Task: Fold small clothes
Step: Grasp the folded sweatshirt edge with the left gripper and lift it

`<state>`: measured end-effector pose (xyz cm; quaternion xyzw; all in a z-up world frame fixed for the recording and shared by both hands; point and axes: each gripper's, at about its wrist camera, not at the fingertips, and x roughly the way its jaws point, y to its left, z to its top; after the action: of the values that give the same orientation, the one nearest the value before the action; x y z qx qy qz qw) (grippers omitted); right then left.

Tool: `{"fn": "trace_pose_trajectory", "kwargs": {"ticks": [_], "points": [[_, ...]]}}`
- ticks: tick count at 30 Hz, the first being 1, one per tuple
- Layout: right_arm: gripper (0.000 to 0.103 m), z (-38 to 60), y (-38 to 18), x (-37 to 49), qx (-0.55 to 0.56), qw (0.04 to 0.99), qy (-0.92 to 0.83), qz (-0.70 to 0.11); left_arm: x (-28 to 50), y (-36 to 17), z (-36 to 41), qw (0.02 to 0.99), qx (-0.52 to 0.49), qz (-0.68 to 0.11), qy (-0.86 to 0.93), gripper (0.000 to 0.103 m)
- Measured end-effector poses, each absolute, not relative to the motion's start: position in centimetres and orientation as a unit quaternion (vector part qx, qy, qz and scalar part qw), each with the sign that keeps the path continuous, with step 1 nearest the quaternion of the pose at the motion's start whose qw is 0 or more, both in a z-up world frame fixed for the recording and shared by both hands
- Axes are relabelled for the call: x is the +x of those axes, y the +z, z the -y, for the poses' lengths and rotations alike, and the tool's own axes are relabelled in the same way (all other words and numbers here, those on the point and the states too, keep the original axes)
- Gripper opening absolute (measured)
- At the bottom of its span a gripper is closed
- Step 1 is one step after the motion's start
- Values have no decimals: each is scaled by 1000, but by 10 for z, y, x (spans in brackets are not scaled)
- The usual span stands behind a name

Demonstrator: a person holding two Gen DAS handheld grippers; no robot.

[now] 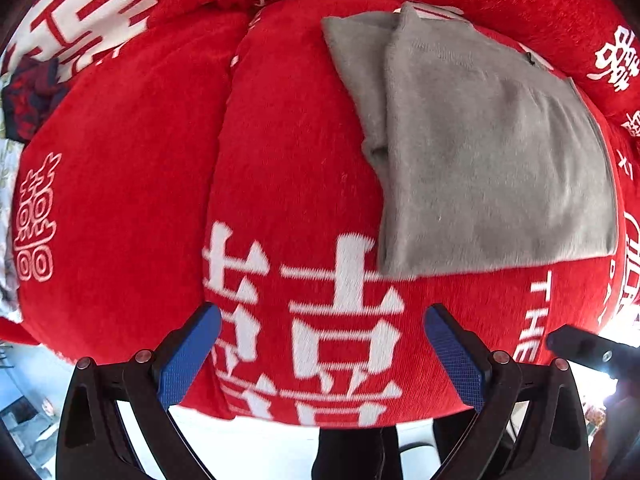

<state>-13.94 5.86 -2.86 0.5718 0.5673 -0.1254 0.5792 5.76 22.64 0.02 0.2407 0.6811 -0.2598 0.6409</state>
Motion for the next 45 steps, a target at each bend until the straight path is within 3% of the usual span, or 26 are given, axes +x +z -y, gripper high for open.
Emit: {"fn": "trace_pose_trajectory", "kwargs": {"ticks": [21, 31, 39, 40, 42, 43, 44, 45], "points": [[103, -49, -52, -120, 636, 604, -91, -472, 78, -36, -205, 637, 215, -680, -293, 102], [103, -56, -77, -130, 711, 585, -86, -380, 146, -35, -231, 611, 7, -711, -347, 102], [103, -54, -87, -113, 755, 578, -93, -295, 156, -55, -211, 570, -43, -728, -379, 102], [100, -53, -88, -109, 762, 573, -96, -287, 157, -57, -210, 563, -48, -729, -386, 102], [74, -51, -94, -106, 777, 553, -100, -283, 156, -61, -203, 545, -66, -733, -401, 102], [37, -51, -100, -104, 788, 536, -101, -286, 156, -63, -200, 540, -70, -735, -405, 102], [8, -51, -103, -103, 794, 527, -100, -286, 156, -63, -198, 536, -71, -736, -408, 102], [9, -50, -104, -103, 799, 525, -91, -277, 157, -64, -193, 533, -71, -737, -409, 102]]}}
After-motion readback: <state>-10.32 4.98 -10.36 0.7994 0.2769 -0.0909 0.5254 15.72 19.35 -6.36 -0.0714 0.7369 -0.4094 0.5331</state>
